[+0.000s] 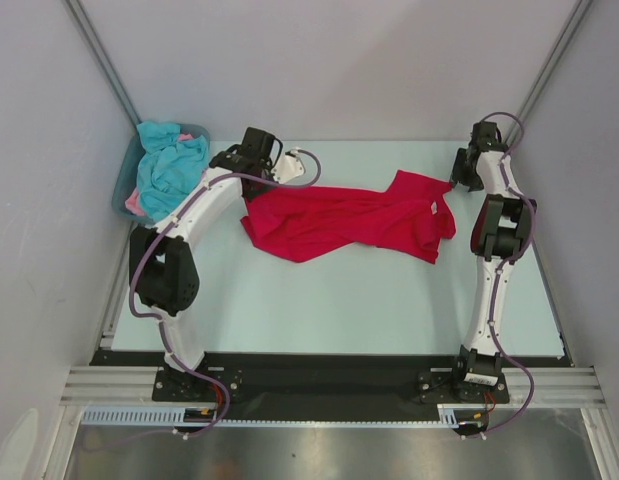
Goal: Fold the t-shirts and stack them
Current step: Flatten the tshirt out
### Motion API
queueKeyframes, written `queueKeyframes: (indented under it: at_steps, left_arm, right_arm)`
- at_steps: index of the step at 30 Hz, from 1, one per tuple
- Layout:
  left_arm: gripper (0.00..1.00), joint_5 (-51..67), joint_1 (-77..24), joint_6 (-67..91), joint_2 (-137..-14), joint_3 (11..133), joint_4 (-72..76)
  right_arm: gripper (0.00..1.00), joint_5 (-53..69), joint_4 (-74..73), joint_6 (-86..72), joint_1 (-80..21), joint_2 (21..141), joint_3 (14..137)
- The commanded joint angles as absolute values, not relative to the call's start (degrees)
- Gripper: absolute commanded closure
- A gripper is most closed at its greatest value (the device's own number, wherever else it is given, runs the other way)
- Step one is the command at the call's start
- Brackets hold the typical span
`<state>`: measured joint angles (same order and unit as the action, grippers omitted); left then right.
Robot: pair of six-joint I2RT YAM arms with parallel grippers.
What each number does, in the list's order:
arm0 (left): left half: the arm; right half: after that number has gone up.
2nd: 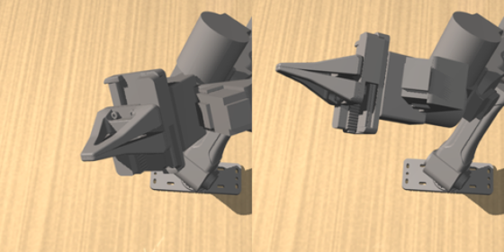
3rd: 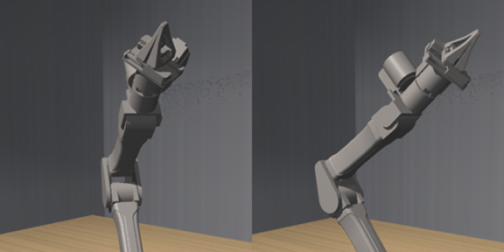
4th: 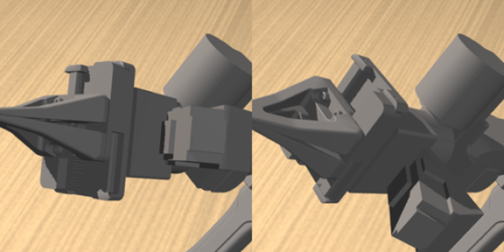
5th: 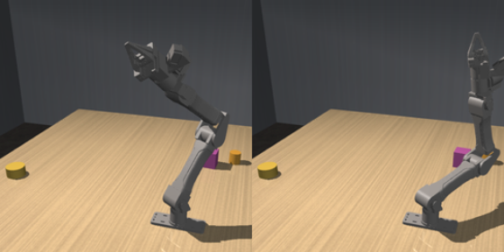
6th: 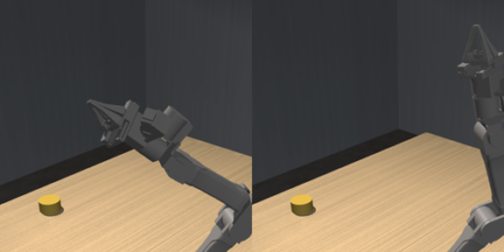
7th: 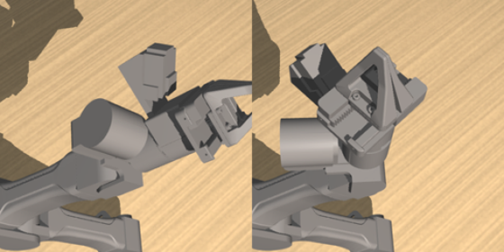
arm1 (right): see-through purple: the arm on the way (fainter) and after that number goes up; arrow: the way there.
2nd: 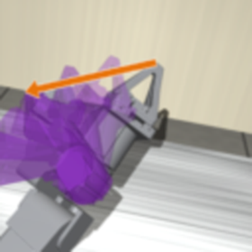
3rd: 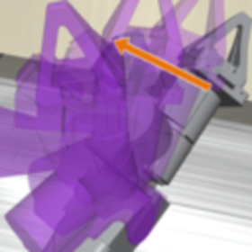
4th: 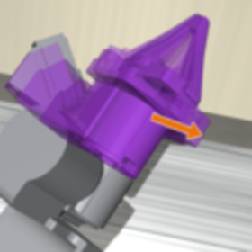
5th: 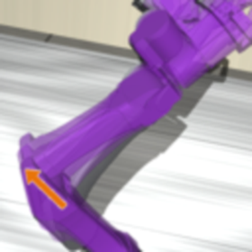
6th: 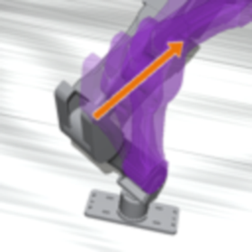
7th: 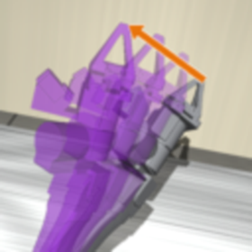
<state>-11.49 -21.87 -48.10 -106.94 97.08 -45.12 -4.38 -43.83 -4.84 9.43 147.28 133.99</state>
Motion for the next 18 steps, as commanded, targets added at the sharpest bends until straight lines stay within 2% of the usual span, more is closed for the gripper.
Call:
queueKeyframes:
  at_steps: [1, 18]
  left_arm:
    - [1.0, -12.83, -22.06, -48.34, -104.15, 96.94, -42.72]
    - [1.0, -12.83, -22.76, -47.73, -105.2, 98.44, -41.57]
  right_arm:
    - [0.45, -2.55, -40.79, -2.38, 9.49, 142.14, 129.65]
    - [0.46, -4.48, -40.87, -5.1, 8.0, 142.73, 135.0]
